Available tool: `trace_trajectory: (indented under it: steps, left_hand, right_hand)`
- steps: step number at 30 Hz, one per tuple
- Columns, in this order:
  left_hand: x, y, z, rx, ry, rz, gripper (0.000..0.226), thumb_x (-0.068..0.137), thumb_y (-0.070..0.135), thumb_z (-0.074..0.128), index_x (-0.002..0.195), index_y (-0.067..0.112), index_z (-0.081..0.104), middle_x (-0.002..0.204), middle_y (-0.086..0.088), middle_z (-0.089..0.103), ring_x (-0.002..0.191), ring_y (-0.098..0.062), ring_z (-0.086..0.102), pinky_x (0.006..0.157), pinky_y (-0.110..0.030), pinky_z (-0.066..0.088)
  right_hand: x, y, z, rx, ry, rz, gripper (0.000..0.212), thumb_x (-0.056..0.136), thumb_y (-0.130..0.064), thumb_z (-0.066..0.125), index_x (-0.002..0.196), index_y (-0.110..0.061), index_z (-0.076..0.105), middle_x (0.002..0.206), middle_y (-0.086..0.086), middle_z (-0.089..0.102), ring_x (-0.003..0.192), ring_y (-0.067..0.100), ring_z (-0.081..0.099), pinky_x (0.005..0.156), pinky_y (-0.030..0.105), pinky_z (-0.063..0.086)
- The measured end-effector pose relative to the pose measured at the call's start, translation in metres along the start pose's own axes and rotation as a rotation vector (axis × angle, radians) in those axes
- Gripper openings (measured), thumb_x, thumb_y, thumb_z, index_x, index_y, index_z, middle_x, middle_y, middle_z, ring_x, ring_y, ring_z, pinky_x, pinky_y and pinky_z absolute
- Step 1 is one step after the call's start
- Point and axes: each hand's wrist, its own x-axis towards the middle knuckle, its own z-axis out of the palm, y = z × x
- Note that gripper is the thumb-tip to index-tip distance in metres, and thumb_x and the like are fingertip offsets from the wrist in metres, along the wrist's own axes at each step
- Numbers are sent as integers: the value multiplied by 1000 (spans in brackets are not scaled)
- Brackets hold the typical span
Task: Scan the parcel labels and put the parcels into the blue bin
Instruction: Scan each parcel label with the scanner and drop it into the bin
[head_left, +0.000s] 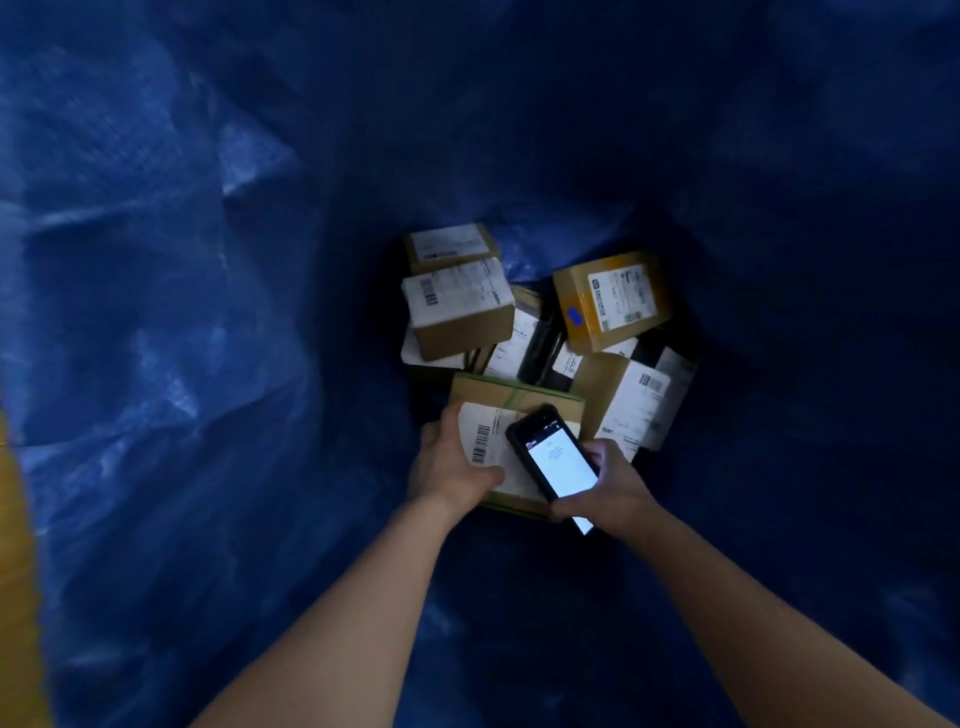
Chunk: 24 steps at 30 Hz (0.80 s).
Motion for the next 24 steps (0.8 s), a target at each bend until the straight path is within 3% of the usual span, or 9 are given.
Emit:
trace_trajectory:
  steps: [2,4,13,16,18,24]
  left_hand:
    - [-1,6,1,29,-26,15,95,76,18,75,148,42,17,136,-3,39,117,-24,50,91,-31,46]
    - [-8,16,0,61,-30,38,93,80,17,73,150,39,16,142,-4,36,123,-27,48,99,-37,45]
    - [-97,87,-38,239,-21,154,74,85,19,66,146,31,27,138,-9,43,121,-31,49,100,-45,45]
    - [-149,112,-61,292,-23,223,69,87,20,65,145,31,30,133,-6,46,116,-26,52,97,-41,46]
    - [-188,126,-74,309,-10,276,63,88,20,64,142,30,35,130,-3,49,113,-22,53,94,-38,48]
    - [-296,179,-88,364,-28,439,35,91,20,60,123,32,54,101,14,57,89,-3,57,77,-22,51]
  right_hand:
    - [-5,-2,-1,-87,34,11,93,55,-18,84,133,-26,35,116,-3,50,109,20,50,92,40,47]
    - [-17,-6,-4,-136,71,16,92,54,-20,84,132,-29,36,109,-6,50,106,20,52,99,45,43]
    - [-143,-30,-52,-95,179,-25,89,54,-24,80,131,-30,35,107,-10,52,100,17,52,96,40,44]
    - [-209,-34,-72,15,252,-63,92,52,-23,80,133,-27,36,118,-8,52,108,19,53,94,46,47]
    - [-257,-34,-86,78,301,-93,94,49,-24,80,132,-27,37,114,-11,48,107,18,52,94,47,47]
    - [-392,-5,-135,244,479,-225,91,37,-34,72,123,-30,43,114,-10,52,100,14,55,81,36,52]
